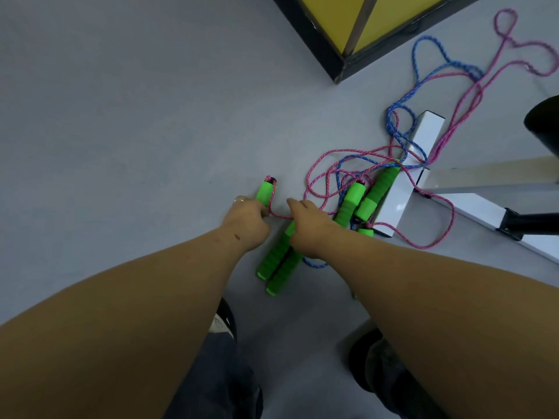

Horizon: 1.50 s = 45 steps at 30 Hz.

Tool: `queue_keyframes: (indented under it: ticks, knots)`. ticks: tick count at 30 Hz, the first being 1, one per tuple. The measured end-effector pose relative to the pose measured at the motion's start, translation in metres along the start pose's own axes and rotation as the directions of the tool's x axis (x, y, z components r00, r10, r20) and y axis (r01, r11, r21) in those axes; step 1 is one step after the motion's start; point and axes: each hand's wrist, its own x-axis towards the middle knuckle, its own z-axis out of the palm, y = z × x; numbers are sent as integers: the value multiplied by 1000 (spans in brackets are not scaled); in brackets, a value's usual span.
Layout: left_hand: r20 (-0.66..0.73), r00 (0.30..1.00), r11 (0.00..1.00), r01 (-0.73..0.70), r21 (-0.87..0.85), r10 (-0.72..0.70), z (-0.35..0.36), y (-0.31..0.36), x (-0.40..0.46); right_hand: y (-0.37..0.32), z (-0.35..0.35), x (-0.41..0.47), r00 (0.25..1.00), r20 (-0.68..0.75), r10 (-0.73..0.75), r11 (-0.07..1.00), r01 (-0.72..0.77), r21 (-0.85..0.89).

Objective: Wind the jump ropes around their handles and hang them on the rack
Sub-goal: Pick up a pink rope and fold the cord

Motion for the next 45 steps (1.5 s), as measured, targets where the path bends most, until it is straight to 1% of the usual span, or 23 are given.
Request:
queue_keyframes:
  ticks: [6,8,10,12,14,16,18,19,23,25,28,31,32,33,34,35,36,37,38,39,41,43,45]
  knots:
    - [-261,960,962,-160,-221,100,-43,46,-18,-15,-32,-3,990,-136,-23,944,67,324]
    - [-343,933,931,-214,-296,106,-68,66,-26,-25,-53,-16,979,-202,-32,920,107,376]
    - [-431,897,886,-274,-373,96,-102,92,-41,-37,-84,-45,968,-244,-61,876,169,452]
    - [-509,859,831,-322,-454,55,-143,123,-62,-46,-120,-81,948,-308,-74,857,218,467]
    - [-551,832,756,-396,-522,55,-184,156,-92,-58,-158,-123,913,-406,-31,806,263,530]
    - [-554,823,682,-477,-555,125,-220,187,-131,-78,-200,-170,836,-548,-11,703,396,590]
    - [-555,806,649,-538,-538,208,-248,216,-176,-103,-243,-223,742,-668,-59,626,549,554]
    - [-557,794,601,-574,-557,243,-260,230,-200,-115,-263,-251,697,-711,-87,595,609,525]
    - [-535,739,207,-646,-735,409,-304,279,-291,-156,-325,-361,551,-818,-165,412,792,451]
    - [-526,699,108,-645,-757,486,-321,296,-328,-169,-345,-406,504,-846,-173,320,841,436]
    - [-526,650,71,-663,-746,548,-341,314,-368,-181,-368,-465,459,-872,-171,207,882,424]
    - [-524,642,96,-678,-728,560,-363,329,-406,-181,-379,-502,315,-939,-139,298,917,264]
    - [-538,643,86,-681,-728,545,-372,335,-419,-179,-377,-509,328,-935,-135,307,911,275]
    - [-561,640,66,-688,-723,524,-381,339,-432,-176,-373,-513,409,-899,-159,289,890,354]
    - [-601,628,64,-716,-696,495,-390,343,-444,-173,-366,-515,526,-822,-218,293,838,459]
    - [-650,606,94,-760,-643,457,-401,346,-454,-170,-357,-517,639,-714,-285,338,764,549]
    - [-703,576,152,-807,-571,417,-411,347,-461,-165,-350,-521,709,-622,-334,405,703,584]
    - [-753,545,209,-838,-504,368,-421,346,-466,-160,-345,-525,737,-578,-351,449,674,587]
    - [-792,526,250,-849,-465,310,-429,343,-469,-157,-345,-533,732,-589,-343,450,678,581]
    - [-815,519,263,-849,-458,256,-434,339,-471,-155,-347,-542,700,-641,-316,424,708,564]
    - [-800,556,234,-828,-509,227,-429,333,-477,-160,-358,-563,603,-757,-252,349,786,510]
    - [-695,643,100,-753,-651,322,-404,334,-487,-176,-370,-583,510,-826,-242,257,854,452]
    - [-542,697,-49,-592,-804,470,-374,339,-500,-192,-382,-598,427,-874,-232,188,901,391]
